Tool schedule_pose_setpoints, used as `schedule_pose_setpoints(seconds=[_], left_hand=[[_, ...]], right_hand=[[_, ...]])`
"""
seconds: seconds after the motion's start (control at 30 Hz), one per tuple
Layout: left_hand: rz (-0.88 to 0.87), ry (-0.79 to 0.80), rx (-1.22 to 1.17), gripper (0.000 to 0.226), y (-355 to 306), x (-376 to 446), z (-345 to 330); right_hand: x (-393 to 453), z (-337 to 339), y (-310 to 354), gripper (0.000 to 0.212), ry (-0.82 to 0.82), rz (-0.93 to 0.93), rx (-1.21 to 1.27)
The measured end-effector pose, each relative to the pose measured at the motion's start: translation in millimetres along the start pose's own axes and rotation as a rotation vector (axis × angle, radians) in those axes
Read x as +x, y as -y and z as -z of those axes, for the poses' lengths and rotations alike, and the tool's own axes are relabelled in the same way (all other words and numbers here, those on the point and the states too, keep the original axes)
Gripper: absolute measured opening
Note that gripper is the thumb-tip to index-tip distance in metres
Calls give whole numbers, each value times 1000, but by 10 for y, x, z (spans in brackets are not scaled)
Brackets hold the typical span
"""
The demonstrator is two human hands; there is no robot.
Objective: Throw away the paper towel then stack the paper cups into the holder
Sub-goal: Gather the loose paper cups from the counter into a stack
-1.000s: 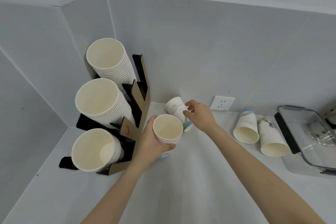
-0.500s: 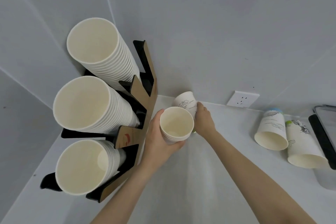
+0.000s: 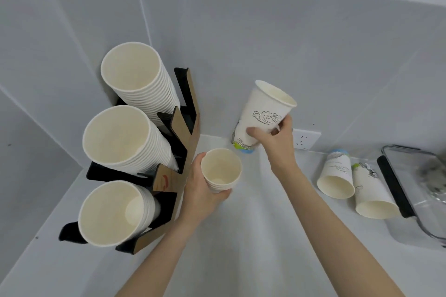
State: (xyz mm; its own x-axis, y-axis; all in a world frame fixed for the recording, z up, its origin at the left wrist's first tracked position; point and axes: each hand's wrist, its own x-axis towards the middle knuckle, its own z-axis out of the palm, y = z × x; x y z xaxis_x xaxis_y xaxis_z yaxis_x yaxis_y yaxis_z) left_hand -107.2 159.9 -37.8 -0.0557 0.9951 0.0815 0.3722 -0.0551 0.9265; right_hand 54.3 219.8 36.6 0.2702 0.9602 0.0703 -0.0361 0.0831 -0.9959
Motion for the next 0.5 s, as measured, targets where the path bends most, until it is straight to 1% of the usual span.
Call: schedule_pose_setpoints(seconds=[0.07, 0.13, 0.23, 0.37, 0.47, 0.5], left_hand=[[13, 11, -12, 93, 4, 1, 6], [13, 11, -17, 94, 17, 7, 10], [-2, 9, -14, 96, 11, -3, 10], [-44, -6, -52, 100, 9, 6, -5], [-55, -4, -61, 98, 46, 4, -7], [-50, -4, -61, 96, 60, -2, -5]], right_hand=[[-119, -28, 15, 66, 83, -9, 39], [-272, -75, -57, 76, 172, -16, -54], [-490, -111, -229, 86, 243, -35, -253], [-637, -81, -370, 80, 304, -19, -417], [-681, -40, -406, 72, 342, 14, -497], [-697, -29, -422, 73, 362, 20, -515]])
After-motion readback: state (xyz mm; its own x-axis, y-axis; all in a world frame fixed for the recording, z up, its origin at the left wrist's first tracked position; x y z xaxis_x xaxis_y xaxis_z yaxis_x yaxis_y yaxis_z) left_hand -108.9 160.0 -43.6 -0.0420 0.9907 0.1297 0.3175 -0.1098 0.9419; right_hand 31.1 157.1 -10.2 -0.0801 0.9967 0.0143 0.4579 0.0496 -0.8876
